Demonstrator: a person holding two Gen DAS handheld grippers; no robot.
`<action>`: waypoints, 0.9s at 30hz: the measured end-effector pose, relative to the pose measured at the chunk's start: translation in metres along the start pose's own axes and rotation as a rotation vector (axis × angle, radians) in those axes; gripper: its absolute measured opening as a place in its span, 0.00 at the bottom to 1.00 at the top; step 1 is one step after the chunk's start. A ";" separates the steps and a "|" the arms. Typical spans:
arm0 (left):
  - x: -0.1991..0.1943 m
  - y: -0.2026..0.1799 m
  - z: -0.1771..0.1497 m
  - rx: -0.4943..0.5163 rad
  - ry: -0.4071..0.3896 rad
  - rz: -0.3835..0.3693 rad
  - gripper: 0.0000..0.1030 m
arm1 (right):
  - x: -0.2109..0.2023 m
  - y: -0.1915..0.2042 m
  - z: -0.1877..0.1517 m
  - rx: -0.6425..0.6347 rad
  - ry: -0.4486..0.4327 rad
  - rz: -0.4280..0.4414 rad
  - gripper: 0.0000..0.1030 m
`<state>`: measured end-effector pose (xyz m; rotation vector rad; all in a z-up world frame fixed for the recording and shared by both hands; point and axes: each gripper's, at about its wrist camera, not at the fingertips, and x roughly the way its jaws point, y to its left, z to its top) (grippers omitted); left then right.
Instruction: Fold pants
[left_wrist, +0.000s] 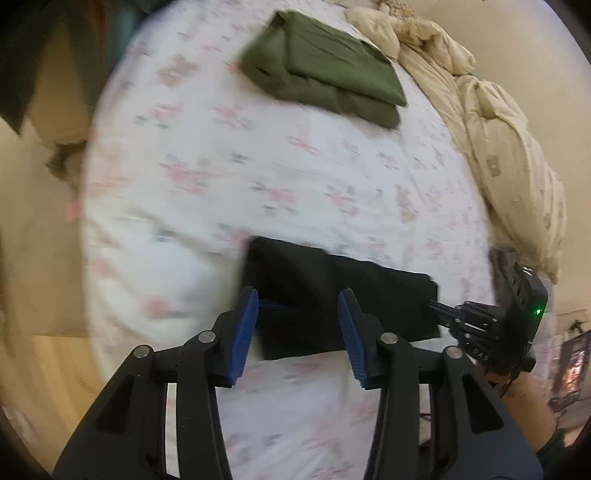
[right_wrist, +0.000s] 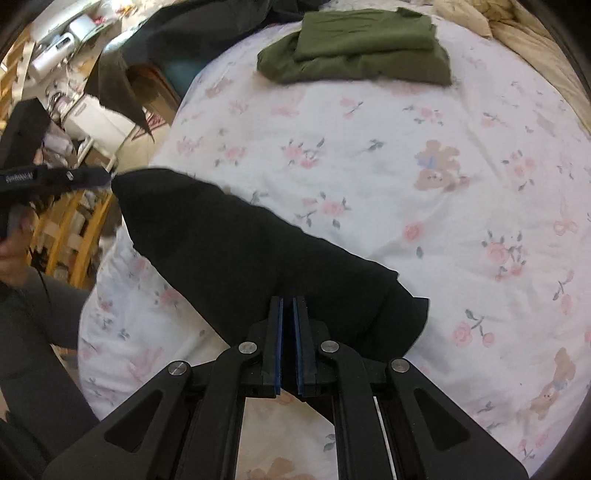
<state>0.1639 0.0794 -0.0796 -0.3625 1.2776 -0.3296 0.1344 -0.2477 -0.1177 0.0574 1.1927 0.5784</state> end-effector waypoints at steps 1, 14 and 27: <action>0.007 -0.004 0.000 -0.011 0.002 -0.003 0.40 | -0.003 -0.004 0.000 0.025 -0.013 0.003 0.07; 0.023 -0.003 -0.003 -0.023 -0.006 -0.033 0.37 | -0.010 -0.075 -0.019 0.506 -0.024 0.183 0.48; 0.021 0.023 -0.031 0.049 0.021 0.171 0.04 | 0.003 -0.055 -0.033 0.467 0.034 0.115 0.01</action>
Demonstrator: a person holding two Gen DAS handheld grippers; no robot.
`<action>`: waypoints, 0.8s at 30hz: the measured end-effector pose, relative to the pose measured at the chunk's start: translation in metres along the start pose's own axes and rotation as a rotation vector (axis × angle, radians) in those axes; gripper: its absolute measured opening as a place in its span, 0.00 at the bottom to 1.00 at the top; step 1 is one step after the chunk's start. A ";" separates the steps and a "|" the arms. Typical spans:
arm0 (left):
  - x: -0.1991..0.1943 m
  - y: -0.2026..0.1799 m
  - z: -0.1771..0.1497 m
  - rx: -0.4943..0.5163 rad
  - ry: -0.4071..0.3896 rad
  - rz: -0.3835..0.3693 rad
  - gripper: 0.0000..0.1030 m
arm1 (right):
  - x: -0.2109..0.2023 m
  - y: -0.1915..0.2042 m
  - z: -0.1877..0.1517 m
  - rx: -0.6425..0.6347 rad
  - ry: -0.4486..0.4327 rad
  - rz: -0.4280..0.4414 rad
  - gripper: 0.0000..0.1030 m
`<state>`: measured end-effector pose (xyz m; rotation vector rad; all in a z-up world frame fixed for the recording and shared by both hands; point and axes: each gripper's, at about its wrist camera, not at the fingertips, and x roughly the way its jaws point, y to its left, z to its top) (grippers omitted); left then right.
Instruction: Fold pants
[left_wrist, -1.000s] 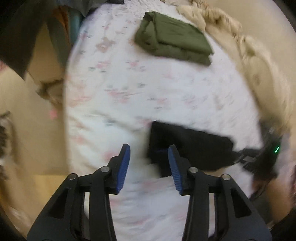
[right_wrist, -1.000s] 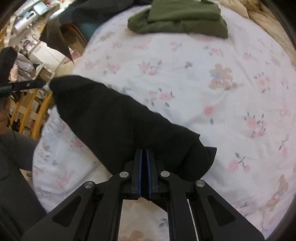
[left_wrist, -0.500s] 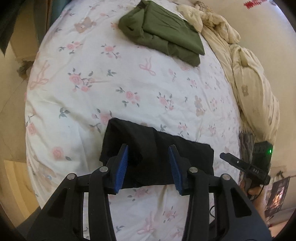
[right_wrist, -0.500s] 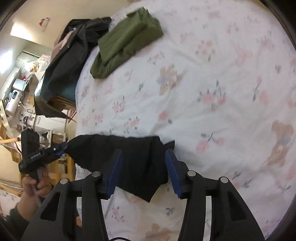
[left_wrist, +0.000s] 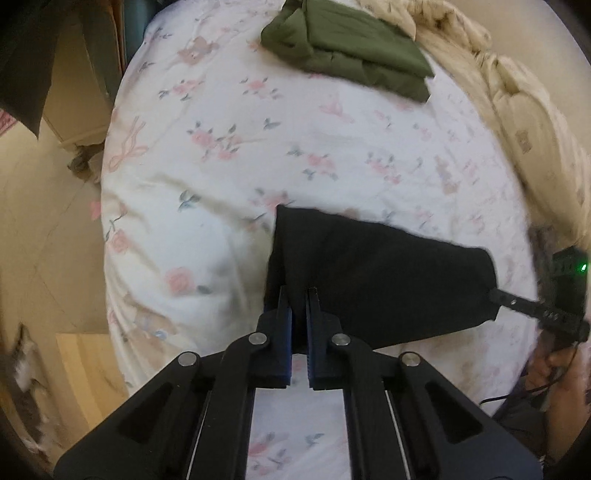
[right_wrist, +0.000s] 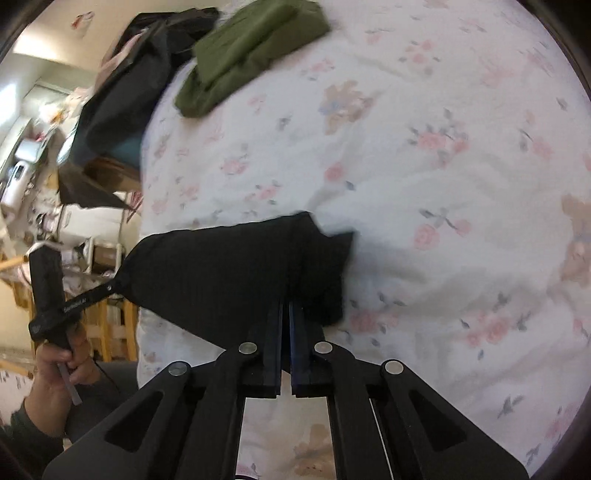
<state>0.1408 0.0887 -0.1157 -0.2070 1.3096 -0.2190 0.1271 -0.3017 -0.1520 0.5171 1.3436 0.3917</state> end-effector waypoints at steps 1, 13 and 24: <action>0.005 0.000 -0.002 0.000 0.019 0.008 0.04 | 0.008 -0.001 -0.001 -0.002 0.021 -0.027 0.01; 0.002 0.000 -0.022 0.042 0.109 0.087 0.28 | 0.006 0.001 -0.003 -0.042 0.030 -0.149 0.12; -0.033 -0.075 0.005 0.150 -0.270 0.100 0.28 | 0.003 0.065 0.022 -0.113 -0.293 -0.115 0.12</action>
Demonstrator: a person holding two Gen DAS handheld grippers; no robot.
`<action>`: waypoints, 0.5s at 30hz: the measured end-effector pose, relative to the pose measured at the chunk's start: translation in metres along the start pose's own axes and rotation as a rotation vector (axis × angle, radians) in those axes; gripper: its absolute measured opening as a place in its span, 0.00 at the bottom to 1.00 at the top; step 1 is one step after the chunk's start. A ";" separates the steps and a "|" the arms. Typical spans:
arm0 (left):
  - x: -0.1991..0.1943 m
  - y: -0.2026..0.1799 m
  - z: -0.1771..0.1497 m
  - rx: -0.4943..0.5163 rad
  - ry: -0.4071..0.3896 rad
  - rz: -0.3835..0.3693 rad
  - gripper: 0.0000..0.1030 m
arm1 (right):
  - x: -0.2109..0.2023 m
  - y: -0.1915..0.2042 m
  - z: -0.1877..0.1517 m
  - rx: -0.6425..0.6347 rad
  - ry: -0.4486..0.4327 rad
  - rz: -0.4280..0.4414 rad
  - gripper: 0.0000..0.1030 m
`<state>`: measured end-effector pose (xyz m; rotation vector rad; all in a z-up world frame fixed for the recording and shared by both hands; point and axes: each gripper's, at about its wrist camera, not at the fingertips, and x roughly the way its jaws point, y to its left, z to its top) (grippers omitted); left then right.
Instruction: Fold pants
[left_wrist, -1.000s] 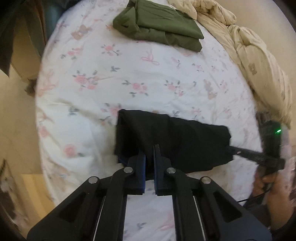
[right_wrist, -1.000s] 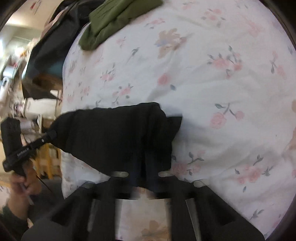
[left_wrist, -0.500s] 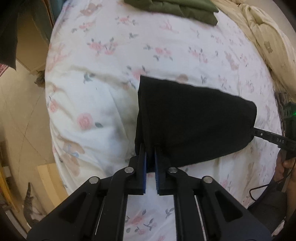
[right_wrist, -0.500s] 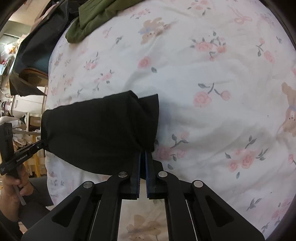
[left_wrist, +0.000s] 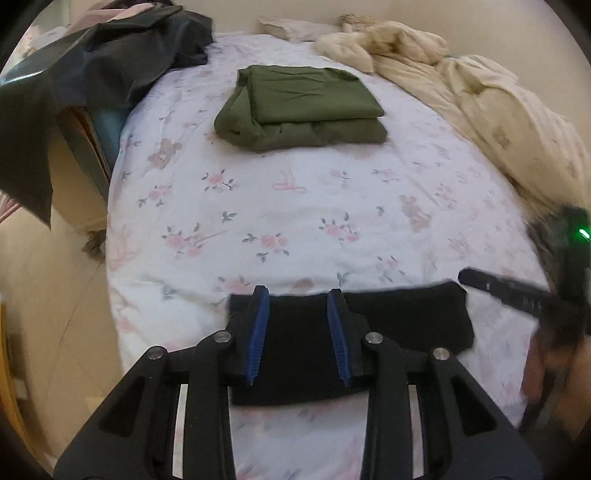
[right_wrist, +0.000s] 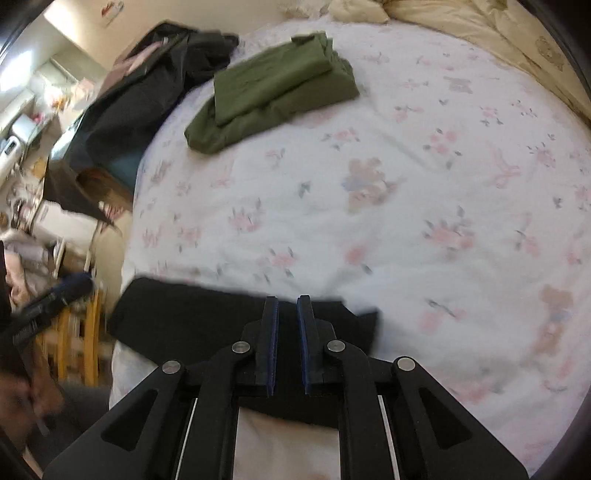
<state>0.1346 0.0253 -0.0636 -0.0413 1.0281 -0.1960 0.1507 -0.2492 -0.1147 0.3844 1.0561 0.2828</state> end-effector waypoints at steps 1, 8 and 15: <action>0.009 -0.005 -0.009 -0.047 -0.050 0.021 0.28 | 0.007 0.005 -0.008 0.021 -0.049 -0.005 0.12; 0.060 0.002 -0.048 -0.197 -0.087 0.096 0.06 | 0.043 0.027 -0.044 -0.062 -0.151 -0.081 0.08; 0.056 0.036 -0.061 -0.262 -0.060 0.067 0.01 | 0.029 -0.022 -0.042 0.056 -0.134 -0.123 0.00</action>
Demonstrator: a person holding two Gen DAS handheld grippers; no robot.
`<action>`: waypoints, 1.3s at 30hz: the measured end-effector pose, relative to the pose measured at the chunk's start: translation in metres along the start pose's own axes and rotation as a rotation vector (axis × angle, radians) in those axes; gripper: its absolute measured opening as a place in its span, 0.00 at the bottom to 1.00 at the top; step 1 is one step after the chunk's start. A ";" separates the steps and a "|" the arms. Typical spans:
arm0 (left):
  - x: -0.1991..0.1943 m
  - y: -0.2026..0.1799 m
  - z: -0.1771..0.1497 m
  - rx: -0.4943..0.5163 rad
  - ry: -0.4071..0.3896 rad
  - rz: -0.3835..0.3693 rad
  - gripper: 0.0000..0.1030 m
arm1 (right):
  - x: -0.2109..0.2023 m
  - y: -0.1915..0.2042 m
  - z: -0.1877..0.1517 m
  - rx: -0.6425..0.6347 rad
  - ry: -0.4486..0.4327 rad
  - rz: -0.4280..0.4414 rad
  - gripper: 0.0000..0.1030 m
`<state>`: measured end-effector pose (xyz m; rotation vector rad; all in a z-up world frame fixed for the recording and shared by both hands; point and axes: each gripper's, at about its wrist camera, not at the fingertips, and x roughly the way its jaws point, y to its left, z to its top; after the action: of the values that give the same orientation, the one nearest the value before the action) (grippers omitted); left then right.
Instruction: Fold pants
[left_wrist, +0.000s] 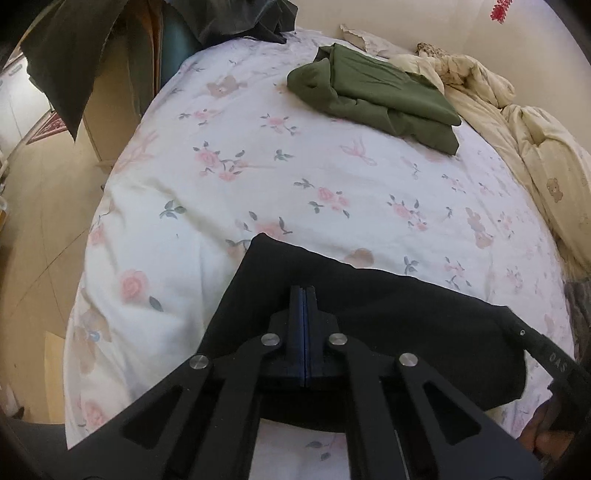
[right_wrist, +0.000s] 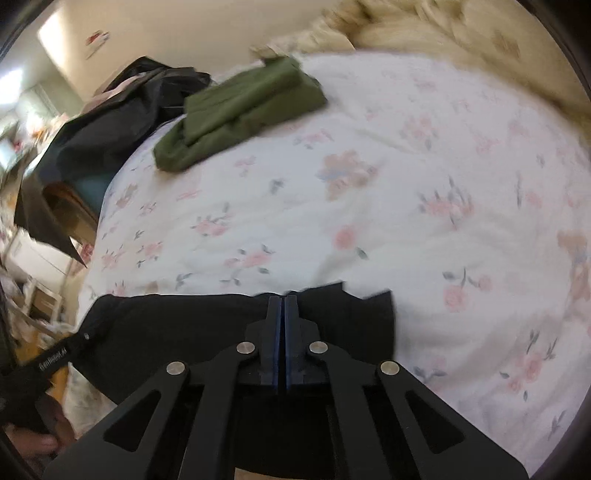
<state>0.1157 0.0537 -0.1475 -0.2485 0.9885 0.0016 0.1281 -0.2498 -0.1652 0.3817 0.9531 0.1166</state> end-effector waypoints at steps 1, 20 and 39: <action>-0.002 0.001 -0.001 -0.008 0.006 0.000 0.01 | -0.004 -0.004 0.001 0.008 -0.008 -0.050 0.00; -0.048 0.041 0.060 -0.095 0.214 -0.125 0.87 | -0.032 -0.082 0.023 0.384 0.249 0.182 0.70; 0.031 0.014 0.019 0.021 0.408 -0.169 0.87 | 0.019 -0.046 0.000 0.294 0.403 0.303 0.71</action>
<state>0.1472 0.0676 -0.1657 -0.3201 1.3694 -0.2208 0.1361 -0.2879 -0.1967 0.7941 1.3107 0.3408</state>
